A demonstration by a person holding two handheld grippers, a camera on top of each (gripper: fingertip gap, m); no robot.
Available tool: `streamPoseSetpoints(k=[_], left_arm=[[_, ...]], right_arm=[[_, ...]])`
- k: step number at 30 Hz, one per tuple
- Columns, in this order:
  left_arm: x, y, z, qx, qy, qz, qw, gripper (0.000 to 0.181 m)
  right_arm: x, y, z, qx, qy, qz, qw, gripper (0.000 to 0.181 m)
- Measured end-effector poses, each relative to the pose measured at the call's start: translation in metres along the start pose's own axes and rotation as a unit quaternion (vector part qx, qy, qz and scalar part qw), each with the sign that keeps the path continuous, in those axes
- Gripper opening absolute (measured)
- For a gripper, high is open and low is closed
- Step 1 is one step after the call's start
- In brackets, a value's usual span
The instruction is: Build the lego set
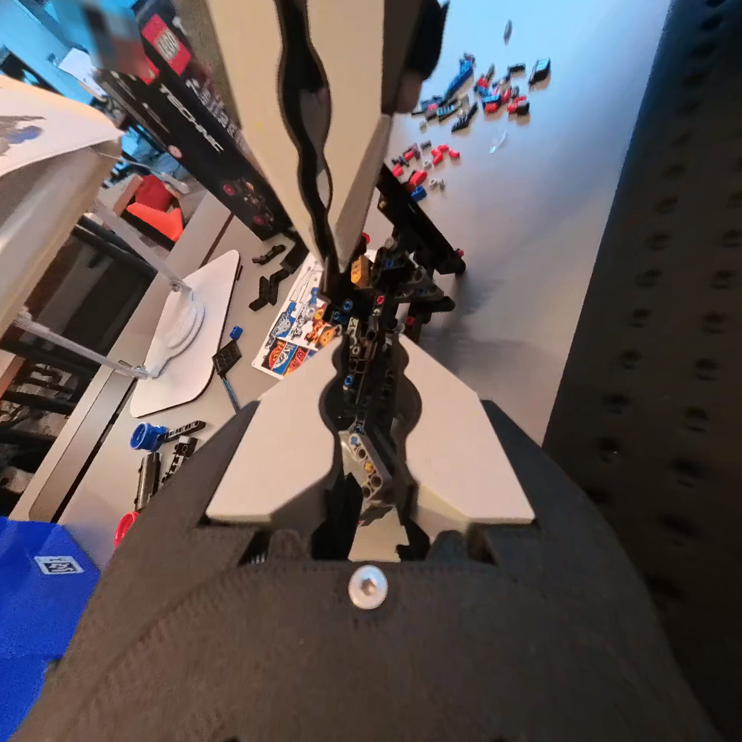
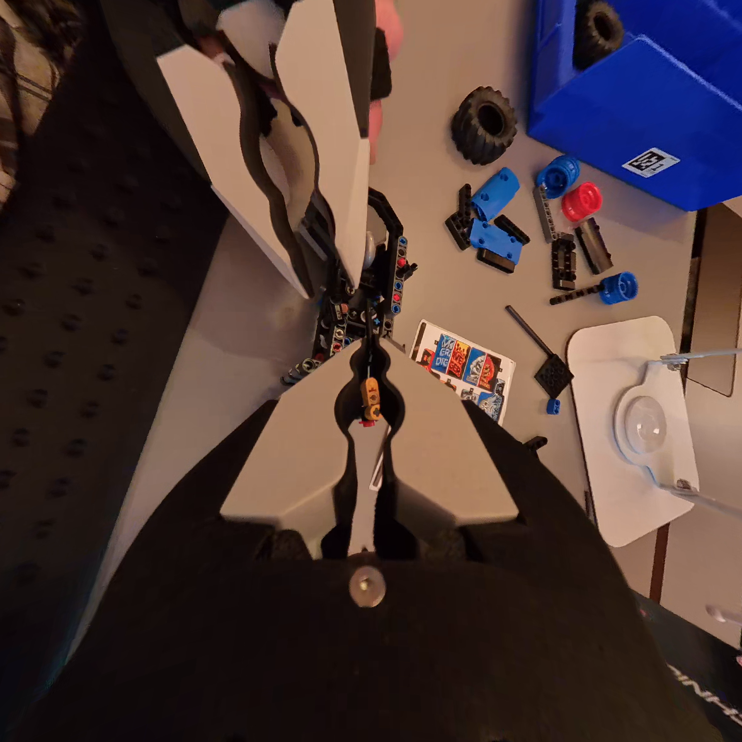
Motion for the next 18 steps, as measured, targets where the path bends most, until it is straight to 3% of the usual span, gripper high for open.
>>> streamPoseSetpoints(k=[11,18], left_arm=[[0.001,-0.014,0.004,0.043,-0.035,0.037,0.998,0.013],[0.002,-0.013,0.005,0.040,-0.034,0.035,0.998,0.013]], right_arm=[[-0.006,-0.005,-0.008,0.047,0.034,0.071,0.996,0.000],[-0.008,-0.013,-0.013,0.128,0.087,0.110,0.982,0.000]])
Point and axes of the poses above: each gripper's, where its closed fingertips meet, y back along the fingers, z out of its top, x = y × z across the jaws, the point moved 4 cm from there along y, back along the fingers, and after that the axes turned 13 degrees about x, right-handed, at the moved point
